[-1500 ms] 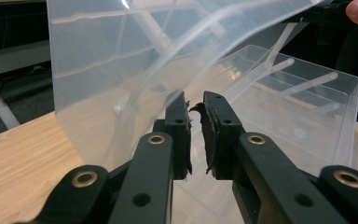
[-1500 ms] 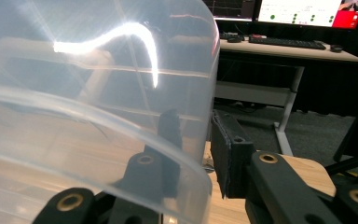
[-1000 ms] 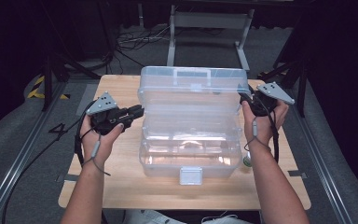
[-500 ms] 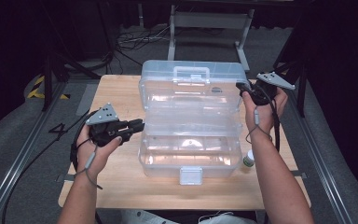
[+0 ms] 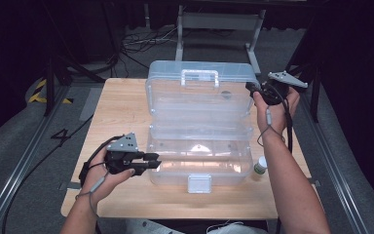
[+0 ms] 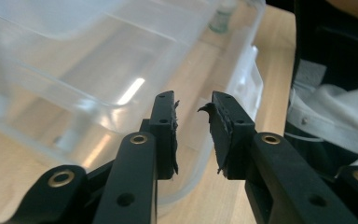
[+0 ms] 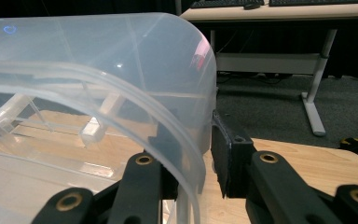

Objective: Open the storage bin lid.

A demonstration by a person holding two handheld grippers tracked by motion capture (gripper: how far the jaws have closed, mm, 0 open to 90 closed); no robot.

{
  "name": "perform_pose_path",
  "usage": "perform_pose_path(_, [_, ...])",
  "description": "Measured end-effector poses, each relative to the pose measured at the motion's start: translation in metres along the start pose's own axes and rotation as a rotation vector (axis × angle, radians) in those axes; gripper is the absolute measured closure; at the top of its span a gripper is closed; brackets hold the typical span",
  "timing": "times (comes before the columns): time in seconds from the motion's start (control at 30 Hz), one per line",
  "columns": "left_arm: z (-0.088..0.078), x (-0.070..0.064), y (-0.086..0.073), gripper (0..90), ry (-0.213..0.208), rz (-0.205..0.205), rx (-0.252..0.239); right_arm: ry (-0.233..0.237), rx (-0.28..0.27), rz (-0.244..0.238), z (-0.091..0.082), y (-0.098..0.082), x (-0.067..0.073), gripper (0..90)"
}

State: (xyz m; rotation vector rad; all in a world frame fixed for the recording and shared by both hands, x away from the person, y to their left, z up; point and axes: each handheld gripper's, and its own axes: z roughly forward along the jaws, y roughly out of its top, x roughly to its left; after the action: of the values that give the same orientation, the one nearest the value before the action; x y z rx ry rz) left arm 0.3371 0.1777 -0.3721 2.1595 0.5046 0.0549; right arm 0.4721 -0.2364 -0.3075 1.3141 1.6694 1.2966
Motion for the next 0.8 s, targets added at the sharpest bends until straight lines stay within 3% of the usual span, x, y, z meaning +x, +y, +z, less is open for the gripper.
perform_pose_path(0.4, [0.029, 0.0, -0.007, 67.5, -0.091, 0.0, 0.145, 0.006, 0.022, 0.001, 0.006, 0.004, -0.003, 73.6])
perform_pose_path(0.57, [0.034, 0.0, -0.009, 66.5, -0.087, 0.008, 0.156, 0.012, 0.032, 0.007, 0.009, 0.005, -0.004, 73.3])
perform_pose_path(0.6, [0.036, 0.0, -0.01, 66.4, -0.069, 0.014, 0.187, 0.012, 0.033, 0.007, 0.01, 0.006, -0.004, 73.4])
perform_pose_path(0.63, [0.038, 0.0, -0.011, 67.0, -0.05, 0.03, 0.194, 0.01, 0.036, 0.006, 0.01, 0.006, -0.004, 73.3])
perform_pose_path(0.8, [0.044, 0.0, -0.011, 73.2, -0.039, 0.059, 0.206, 0.009, 0.048, 0.007, 0.015, 0.008, -0.006, 73.4])
